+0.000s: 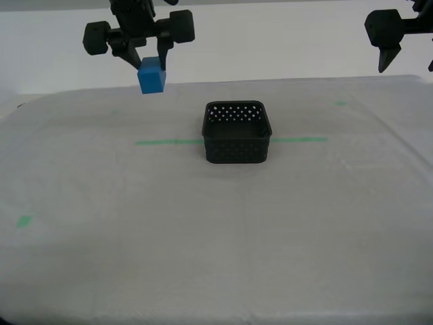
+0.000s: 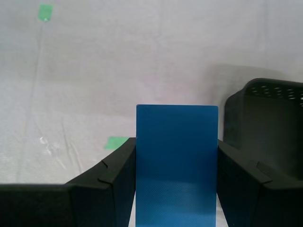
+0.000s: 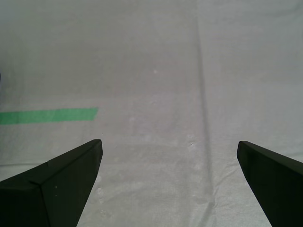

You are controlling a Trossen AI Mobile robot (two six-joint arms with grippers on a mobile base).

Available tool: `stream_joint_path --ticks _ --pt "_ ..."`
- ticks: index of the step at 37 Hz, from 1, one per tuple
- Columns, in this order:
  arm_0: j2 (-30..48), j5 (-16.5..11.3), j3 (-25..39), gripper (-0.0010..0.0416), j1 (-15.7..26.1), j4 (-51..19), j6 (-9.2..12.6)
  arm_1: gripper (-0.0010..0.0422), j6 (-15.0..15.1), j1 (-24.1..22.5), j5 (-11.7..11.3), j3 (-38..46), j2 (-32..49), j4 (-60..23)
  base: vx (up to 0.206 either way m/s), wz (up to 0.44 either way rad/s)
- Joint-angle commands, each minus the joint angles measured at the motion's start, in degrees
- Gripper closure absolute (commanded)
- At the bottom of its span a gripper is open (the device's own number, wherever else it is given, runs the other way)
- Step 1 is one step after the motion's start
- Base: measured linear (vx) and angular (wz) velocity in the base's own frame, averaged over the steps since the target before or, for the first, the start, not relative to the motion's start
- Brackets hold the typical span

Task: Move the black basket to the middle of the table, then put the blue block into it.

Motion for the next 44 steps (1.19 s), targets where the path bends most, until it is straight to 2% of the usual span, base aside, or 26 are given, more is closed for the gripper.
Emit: stream_joint_path --ticks 1,13,16,32,37,44 --pt "0.0 0.2 0.0 0.0007 0.0 0.0 0.0 0.0412 -1.6 -1.1 -0.3 0.5 0.0 -0.2 0.000 0.000" --pt "0.0 0.2 0.0 0.0007 0.0 0.0 0.0 0.0412 -4.2 -4.4 -1.2 0.5 0.0 0.0 0.000 0.000" --pt "0.0 0.2 0.0 0.0007 0.0 0.0 0.0 0.0412 -4.3 -5.3 -1.8 0.5 0.0 0.1 0.000 0.000" --pt "0.0 0.2 0.0 0.0007 0.0 0.0 0.0 0.0412 -5.6 -7.7 -2.1 0.5 0.0 1.2 0.000 0.000" --pt "0.0 0.2 0.0 0.0007 0.0 0.0 0.0 0.0412 -5.6 -8.3 -3.4 0.6 0.8 1.9 0.000 0.000" --pt "0.0 0.2 0.0 0.0007 0.0 0.0 0.0 0.0412 -5.8 -8.6 -1.6 2.3 4.6 1.9 0.000 0.000"
